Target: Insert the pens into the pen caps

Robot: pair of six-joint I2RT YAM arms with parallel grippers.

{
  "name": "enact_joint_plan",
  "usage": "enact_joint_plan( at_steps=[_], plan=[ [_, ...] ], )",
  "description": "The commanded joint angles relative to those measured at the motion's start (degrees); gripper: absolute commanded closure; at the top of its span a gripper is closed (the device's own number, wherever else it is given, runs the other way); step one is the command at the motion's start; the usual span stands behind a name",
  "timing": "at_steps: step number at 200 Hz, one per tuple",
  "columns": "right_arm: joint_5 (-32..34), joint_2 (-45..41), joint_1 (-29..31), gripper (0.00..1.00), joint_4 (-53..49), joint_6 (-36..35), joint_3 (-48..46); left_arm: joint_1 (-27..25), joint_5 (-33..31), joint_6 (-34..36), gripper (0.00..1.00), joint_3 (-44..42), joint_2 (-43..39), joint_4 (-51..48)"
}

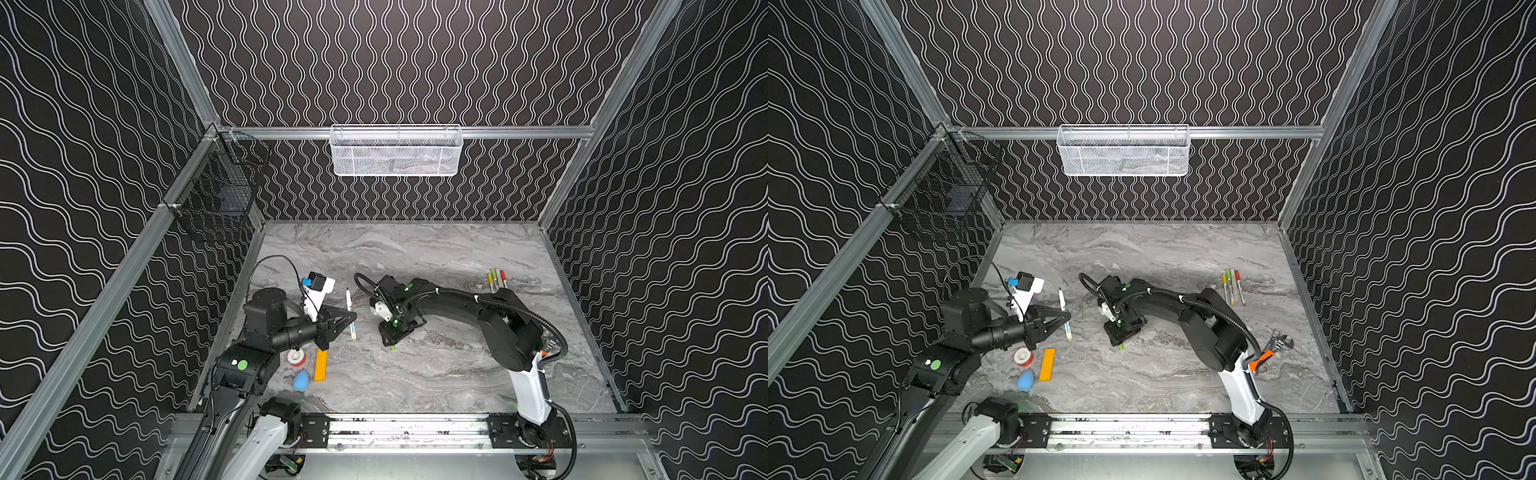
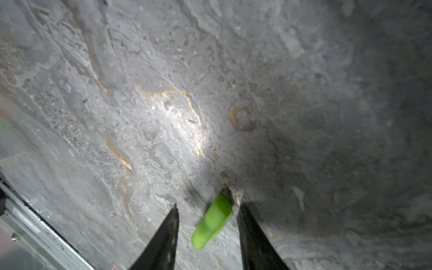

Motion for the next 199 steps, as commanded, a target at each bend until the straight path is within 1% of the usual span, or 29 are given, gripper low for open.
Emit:
enact_joint_plan(
  at_steps=[1, 27, 45, 69, 97, 109, 139, 156, 160, 169, 186, 199],
  plan=[
    [4.18, 1.63, 0.64, 0.65, -3.56, 0.96, 0.73, 0.07, 0.48, 1.04, 1.0, 0.0, 0.06, 1.74],
    [7.03, 3.4, 1.25, 0.74, -5.58, 1.34, 1.63, 0.1, 0.76, 1.01, 1.0, -0.06, 0.17, 1.82],
    [8.87, 4.26, 1.62, 0.79, -6.56, 1.51, 1.83, 0.07, 0.67, 0.8, 1.0, -0.09, -0.01, 1.91],
    [9.51, 3.84, 1.62, 0.83, -6.07, 1.71, 1.66, 0.08, 0.75, 0.8, 1.0, -0.11, 0.41, 1.84],
    [8.46, 1.17, 1.22, 0.85, -3.31, 1.65, 0.89, 0.07, 0.85, 0.37, 1.0, -0.36, 1.06, 2.39],
    [6.43, -0.76, 0.43, 0.86, -1.17, 1.52, -0.32, 0.1, 0.92, -0.7, 1.0, -0.78, 1.39, 3.42],
    [0.11, -7.54, -3.9, 0.87, 6.9, 1.82, -6.05, 0.03, 4.75, -8.78, 1.0, -4.58, 3.14, 12.93],
    [-3.84, -11.54, -7.16, 0.87, 12.08, 1.97, -10.2, -0.22, 4.77, -11.0, 1.0, -5.91, 3.59, 15.77],
    [-4.83, -13.95, -7.91, 0.87, 13.28, 1.8, -11.14, -0.41, 4.58, -11.19, 1.0, -5.98, 3.72, 16.09],
    [-6.6, -16.56, -9.24, 0.87, 16.32, 1.4, -13.12, -0.78, 4.18, -12.03, 1.0, -6.31, 4.15, 17.08],
    [-9.58, -20.86, -11.44, 0.86, 21.07, 0.89, -15.72, -3.18, 3.08, -14.31, 1.0, -7.59, 5.6, 20.71],
    [-12.77, -23.68, -13.62, 0.87, 24.33, 0.97, -17.03, -7.45, 0.31, -14.75, 1.0, -7.83, 7.05, 22.37]
  ],
)
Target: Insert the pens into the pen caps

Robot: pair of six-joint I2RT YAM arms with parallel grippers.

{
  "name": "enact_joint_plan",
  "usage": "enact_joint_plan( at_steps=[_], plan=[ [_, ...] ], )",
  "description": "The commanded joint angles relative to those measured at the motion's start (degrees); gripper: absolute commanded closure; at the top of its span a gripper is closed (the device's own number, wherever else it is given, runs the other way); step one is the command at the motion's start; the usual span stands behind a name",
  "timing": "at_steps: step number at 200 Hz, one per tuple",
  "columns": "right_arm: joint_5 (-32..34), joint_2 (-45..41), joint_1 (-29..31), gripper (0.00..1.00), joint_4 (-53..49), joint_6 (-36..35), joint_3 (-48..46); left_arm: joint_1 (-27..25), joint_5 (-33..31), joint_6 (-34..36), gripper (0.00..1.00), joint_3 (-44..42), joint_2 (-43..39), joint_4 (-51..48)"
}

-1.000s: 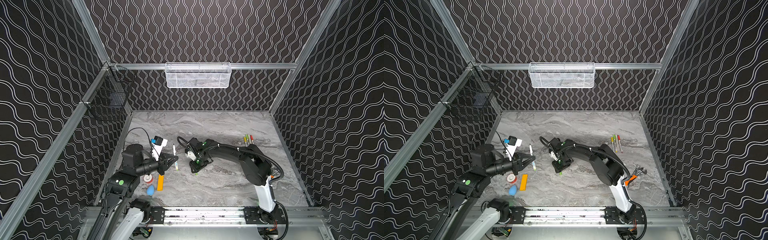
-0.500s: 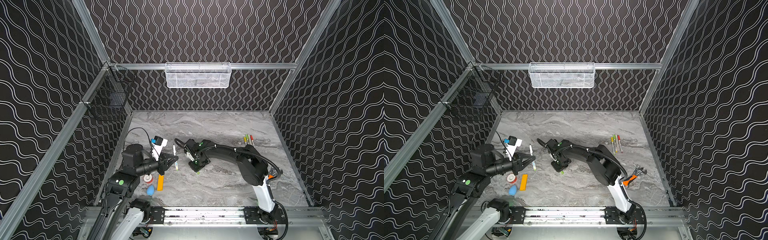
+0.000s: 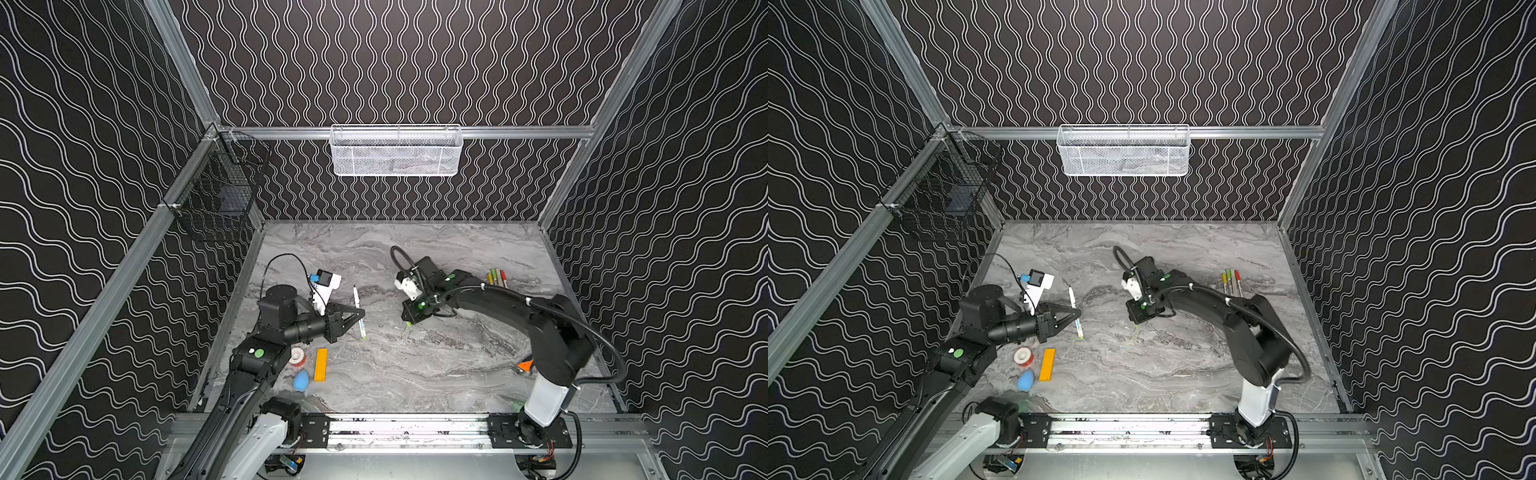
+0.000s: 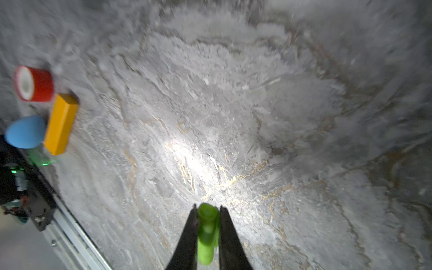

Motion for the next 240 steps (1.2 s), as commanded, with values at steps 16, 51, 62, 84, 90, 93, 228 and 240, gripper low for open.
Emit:
enact_joint_plan(
  at_steps=[16, 51, 62, 84, 90, 93, 228, 240],
  plan=[
    [-9.15, -8.34, -4.34, 0.87, 15.15, 0.9, -4.42, -10.05, -6.13, -3.37, 1.0, -1.02, 4.01, 9.8],
    [-16.41, -16.37, -9.03, 0.86, 28.34, 6.09, -9.62, -16.15, -6.04, -4.12, 1.0, -4.86, 8.35, 19.37],
    [-18.58, -18.56, -10.12, 0.86, 31.39, 7.48, -10.74, -17.34, -5.76, -3.48, 1.0, -5.53, 9.63, 20.83],
    [-23.03, -21.43, -11.55, 0.86, 35.28, 9.76, -11.4, -20.26, -4.72, -4.35, 1.0, -7.83, 12.27, 26.92],
    [-24.27, -21.88, -11.68, 0.86, 35.89, 10.16, -11.43, -20.7, -4.31, -4.6, 1.0, -8.19, 12.89, 28.2],
    [-24.74, -22.09, -11.71, 0.85, 36.14, 10.21, -11.36, -20.79, -4.12, -4.71, 1.0, -8.32, 13.05, 28.79],
    [-29.15, -26.86, -4.43, 0.85, 40.88, 9.08, -15.05, -20.92, -1.8, -4.34, 1.0, -8.67, 13.56, 33.54],
    [-29.28, -27.03, -3.92, 0.85, 40.51, 8.78, -15.13, -20.97, -2.08, -4.36, 1.0, -8.77, 13.1, 33.49]
  ],
)
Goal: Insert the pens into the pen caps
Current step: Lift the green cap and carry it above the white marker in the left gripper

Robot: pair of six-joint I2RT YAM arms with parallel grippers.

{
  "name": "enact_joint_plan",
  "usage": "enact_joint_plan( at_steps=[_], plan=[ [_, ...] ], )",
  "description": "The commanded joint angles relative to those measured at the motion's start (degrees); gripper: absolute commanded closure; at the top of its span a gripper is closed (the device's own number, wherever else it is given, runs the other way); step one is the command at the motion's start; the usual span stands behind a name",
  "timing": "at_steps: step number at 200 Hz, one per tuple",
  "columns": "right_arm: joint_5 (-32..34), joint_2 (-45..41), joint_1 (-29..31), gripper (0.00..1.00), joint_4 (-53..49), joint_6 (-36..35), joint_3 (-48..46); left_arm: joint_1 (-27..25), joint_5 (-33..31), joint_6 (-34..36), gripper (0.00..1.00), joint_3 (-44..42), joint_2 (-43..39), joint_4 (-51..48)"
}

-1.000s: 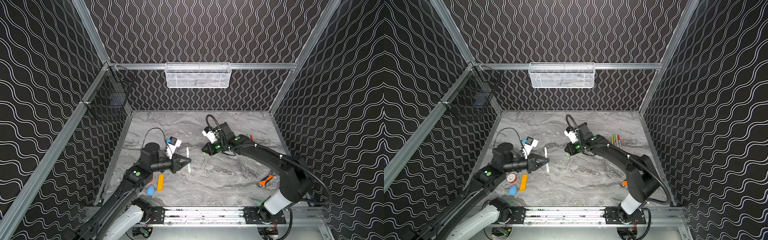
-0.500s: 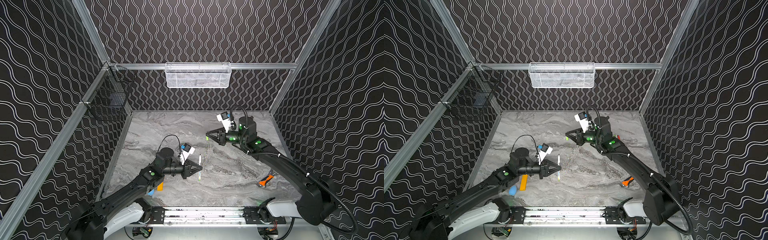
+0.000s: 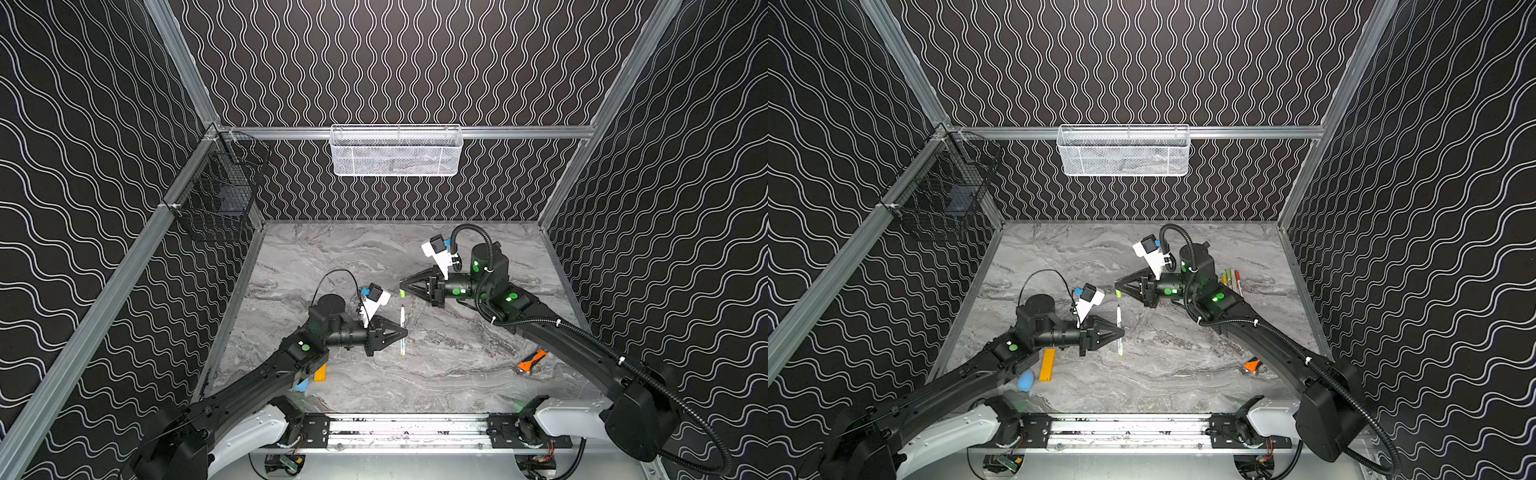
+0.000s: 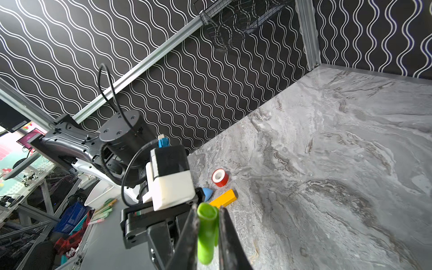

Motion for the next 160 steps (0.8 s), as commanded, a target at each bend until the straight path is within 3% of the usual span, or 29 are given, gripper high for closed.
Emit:
enact_joint_plan(
  at_steps=[1, 160],
  plan=[
    [-0.19, -0.6, 0.87, 0.85, 1.06, -1.08, -0.07, -0.06, 0.16, -0.24, 1.0, -0.07, -0.57, 2.45],
    [0.45, -1.27, 3.93, 0.84, -2.95, -3.7, 0.02, 0.07, -2.29, 1.09, 1.0, -0.2, -3.01, -0.33]
  ],
)
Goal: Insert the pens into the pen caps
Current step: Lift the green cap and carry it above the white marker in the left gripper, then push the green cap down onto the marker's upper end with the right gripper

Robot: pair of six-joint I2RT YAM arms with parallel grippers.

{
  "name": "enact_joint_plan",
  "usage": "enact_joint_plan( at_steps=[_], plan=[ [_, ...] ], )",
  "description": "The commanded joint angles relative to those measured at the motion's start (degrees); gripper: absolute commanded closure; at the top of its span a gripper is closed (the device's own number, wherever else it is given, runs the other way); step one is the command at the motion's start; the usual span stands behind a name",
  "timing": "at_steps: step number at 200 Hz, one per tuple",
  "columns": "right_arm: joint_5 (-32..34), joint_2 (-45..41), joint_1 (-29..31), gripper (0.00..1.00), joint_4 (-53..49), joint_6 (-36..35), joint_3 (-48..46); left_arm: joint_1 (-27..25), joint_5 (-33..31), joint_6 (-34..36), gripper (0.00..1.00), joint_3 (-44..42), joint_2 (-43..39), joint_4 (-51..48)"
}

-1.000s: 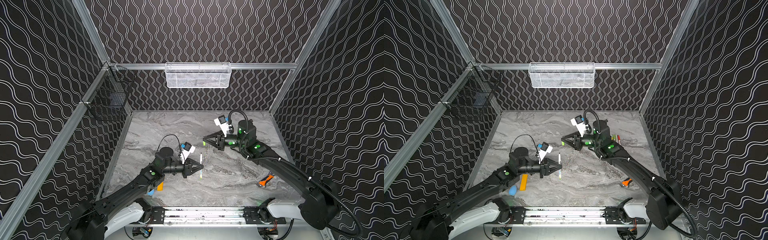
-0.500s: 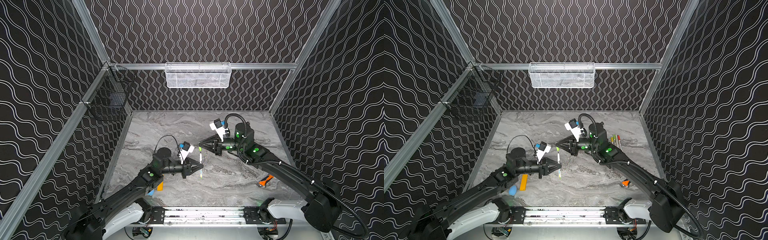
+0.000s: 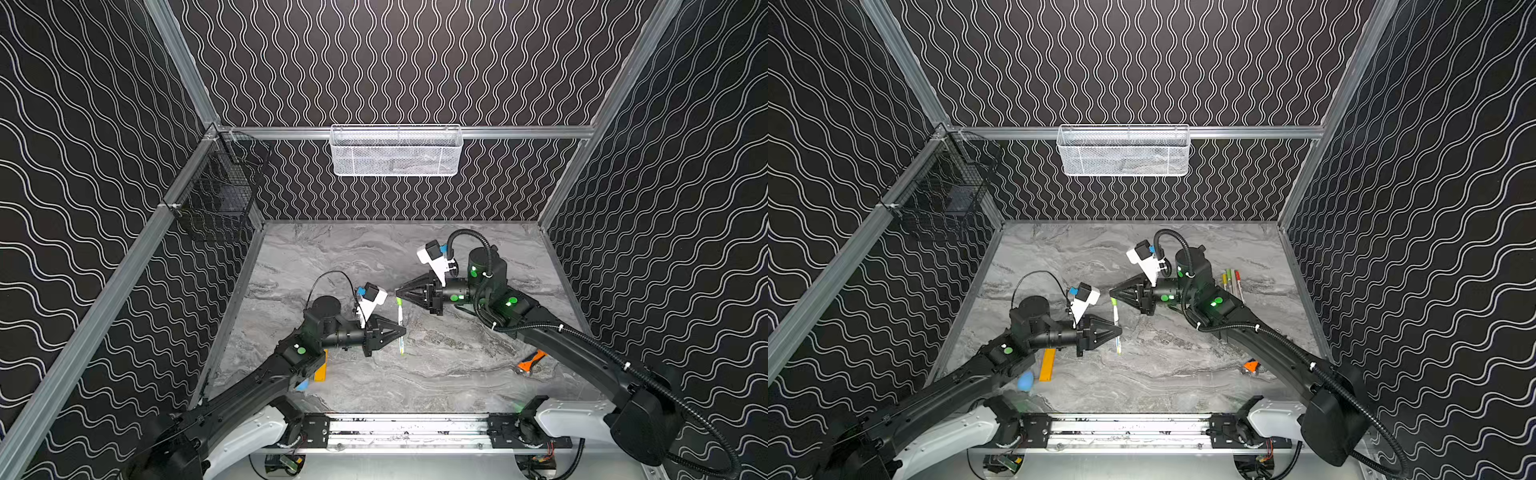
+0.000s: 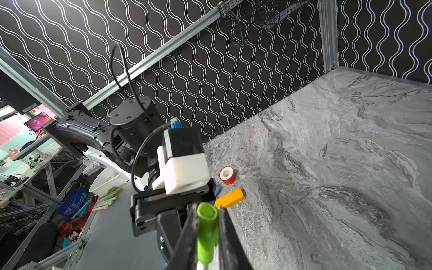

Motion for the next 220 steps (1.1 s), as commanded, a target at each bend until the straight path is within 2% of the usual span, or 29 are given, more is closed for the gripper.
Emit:
enact_joint_plan(
  at_steps=[1, 70, 129, 174, 205, 220],
  plan=[
    [0.21, 0.11, 0.54, 0.84, -1.31, -1.32, 0.1, 0.05, -0.78, 0.89, 1.0, 0.05, -0.25, -0.05],
    [1.47, 0.57, 1.63, 0.84, -2.87, -1.54, 0.01, 0.03, -1.99, 1.72, 1.0, 0.52, -1.5, -1.48],
    [3.01, -1.06, 1.86, 0.84, 4.96, 4.5, -6.81, 0.22, -3.4, 2.52, 1.0, 0.63, -4.38, -0.38],
    [5.48, -1.43, 3.53, 0.85, 4.84, 7.14, -8.68, 0.42, -4.34, 3.69, 1.0, 1.95, -5.4, -0.17],
    [4.16, -1.49, 5.19, 0.92, 5.4, 6.55, -10.31, 0.77, -4.72, 4.4, 1.0, 3.26, -5.68, 0.35],
    [0.82, -1.05, 5.38, 0.94, 5.08, 5.08, -10.99, 1.05, -2.8, 4.57, 1.0, 4.7, -5.63, 0.76]
  ],
)
